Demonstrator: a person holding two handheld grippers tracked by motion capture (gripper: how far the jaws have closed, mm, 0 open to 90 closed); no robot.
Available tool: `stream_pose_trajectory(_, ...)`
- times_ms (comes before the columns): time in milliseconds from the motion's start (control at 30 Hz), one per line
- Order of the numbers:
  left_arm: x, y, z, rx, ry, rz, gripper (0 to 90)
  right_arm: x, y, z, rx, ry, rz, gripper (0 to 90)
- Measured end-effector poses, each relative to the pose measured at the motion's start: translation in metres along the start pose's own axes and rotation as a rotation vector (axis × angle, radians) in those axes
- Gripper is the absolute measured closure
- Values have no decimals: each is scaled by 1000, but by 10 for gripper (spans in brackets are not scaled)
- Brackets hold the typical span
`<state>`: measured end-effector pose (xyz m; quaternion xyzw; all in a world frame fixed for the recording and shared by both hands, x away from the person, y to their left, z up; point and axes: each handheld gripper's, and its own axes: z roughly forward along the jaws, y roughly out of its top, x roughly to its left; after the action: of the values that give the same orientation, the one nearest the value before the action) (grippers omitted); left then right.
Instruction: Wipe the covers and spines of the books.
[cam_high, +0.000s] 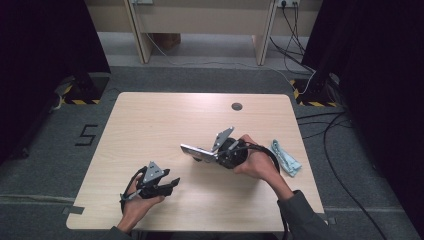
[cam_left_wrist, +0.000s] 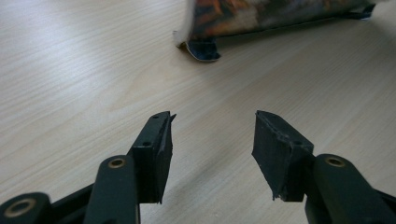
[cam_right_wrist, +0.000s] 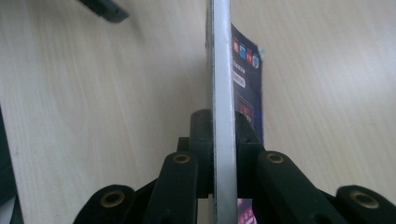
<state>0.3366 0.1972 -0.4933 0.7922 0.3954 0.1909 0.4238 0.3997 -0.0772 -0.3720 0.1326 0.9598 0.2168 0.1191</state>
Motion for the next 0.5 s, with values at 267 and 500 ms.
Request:
stream_pose_trajectory(267,3,-1,-1,7,19,-8,464,15,-13,24,13,81,4,827)
stream_pose_trajectory(500,6,-2,0,14,30,-11,469,27,-26,39,-14,98,7,817)
